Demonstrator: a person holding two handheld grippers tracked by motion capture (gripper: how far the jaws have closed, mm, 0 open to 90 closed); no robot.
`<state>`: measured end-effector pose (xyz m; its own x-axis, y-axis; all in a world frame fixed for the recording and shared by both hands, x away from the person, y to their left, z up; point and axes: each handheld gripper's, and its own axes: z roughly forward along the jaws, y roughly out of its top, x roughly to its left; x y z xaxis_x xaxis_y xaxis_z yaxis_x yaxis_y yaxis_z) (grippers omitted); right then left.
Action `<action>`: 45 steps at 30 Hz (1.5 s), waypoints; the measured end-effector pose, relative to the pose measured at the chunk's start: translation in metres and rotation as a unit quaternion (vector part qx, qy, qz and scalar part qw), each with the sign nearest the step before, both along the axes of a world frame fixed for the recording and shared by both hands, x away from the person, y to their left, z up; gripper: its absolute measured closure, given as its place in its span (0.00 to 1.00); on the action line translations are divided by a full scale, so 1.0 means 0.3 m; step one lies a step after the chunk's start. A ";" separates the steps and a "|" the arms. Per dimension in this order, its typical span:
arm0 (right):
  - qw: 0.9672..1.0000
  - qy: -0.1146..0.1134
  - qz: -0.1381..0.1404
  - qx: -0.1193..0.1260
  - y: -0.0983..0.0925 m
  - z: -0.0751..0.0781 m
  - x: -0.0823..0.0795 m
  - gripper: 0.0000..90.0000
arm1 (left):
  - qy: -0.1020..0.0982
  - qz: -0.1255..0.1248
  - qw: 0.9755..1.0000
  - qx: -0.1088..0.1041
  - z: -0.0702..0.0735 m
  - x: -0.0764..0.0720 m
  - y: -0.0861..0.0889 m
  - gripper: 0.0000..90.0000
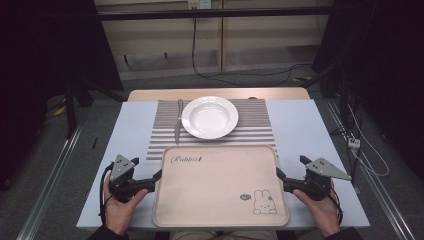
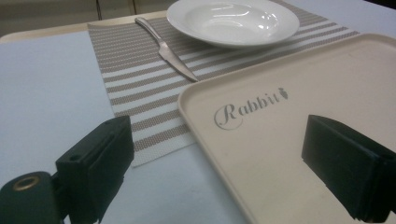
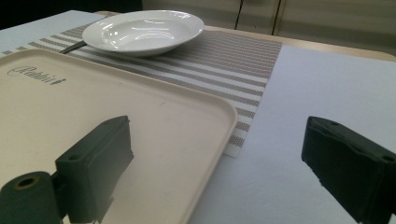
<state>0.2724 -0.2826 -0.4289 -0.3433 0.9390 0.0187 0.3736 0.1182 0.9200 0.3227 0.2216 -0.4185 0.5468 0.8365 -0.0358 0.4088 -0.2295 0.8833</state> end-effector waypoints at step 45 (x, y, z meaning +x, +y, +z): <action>1.000 0.015 0.000 0.014 -0.008 -0.004 0.006 0.07 | 0.056 -0.014 0.998 -0.012 0.105 0.154 -0.055 0.09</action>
